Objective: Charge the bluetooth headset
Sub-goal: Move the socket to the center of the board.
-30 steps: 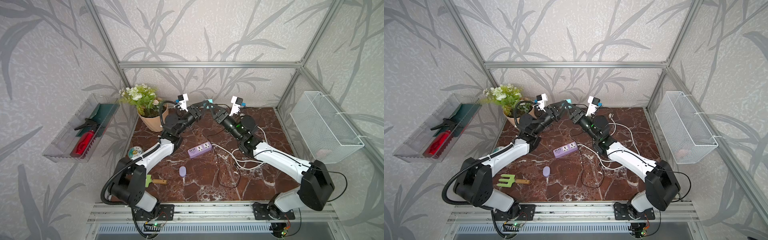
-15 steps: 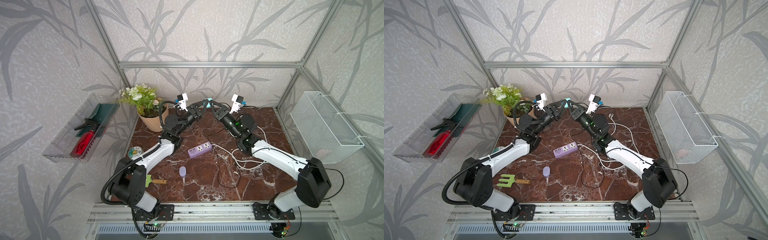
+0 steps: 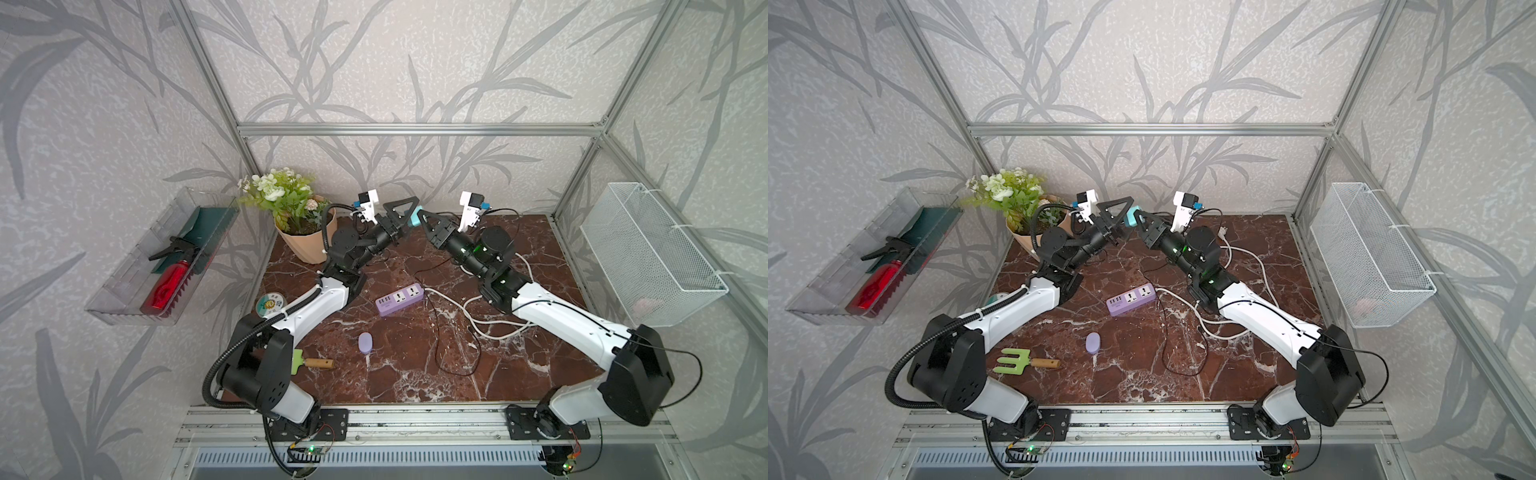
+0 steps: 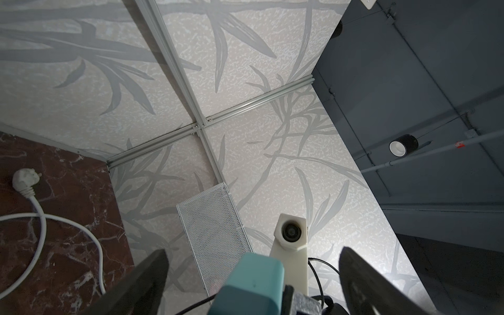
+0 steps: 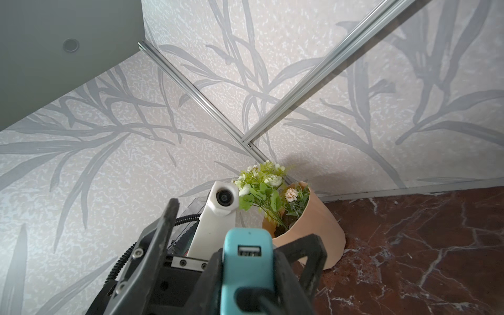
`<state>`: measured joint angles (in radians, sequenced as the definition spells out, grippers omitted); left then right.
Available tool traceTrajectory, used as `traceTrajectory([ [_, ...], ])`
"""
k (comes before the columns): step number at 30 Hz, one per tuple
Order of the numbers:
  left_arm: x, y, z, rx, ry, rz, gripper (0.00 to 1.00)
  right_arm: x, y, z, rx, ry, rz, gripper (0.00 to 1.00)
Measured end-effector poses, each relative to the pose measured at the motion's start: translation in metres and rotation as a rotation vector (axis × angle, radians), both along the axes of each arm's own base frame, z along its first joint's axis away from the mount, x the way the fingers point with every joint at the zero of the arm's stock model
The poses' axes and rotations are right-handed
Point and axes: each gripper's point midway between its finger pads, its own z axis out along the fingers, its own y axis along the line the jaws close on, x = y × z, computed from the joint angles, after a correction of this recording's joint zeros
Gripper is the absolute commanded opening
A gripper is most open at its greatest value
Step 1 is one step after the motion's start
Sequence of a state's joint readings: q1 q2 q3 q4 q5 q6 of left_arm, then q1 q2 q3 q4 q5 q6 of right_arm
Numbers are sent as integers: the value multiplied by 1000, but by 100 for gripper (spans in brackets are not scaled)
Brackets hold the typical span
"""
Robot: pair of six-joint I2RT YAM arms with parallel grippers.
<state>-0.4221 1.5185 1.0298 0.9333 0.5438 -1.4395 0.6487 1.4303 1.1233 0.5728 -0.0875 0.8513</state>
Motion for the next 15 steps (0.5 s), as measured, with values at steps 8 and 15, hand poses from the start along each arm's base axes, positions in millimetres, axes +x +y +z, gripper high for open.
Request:
traceTrajectory([
  [8, -11, 34, -35, 147, 131, 35, 97, 6, -52, -7, -204, -45, -127, 0],
  [15, -32, 72, -83, 403, 284, 100, 89, 0, -47, -60, -572, -67, -55, 0],
])
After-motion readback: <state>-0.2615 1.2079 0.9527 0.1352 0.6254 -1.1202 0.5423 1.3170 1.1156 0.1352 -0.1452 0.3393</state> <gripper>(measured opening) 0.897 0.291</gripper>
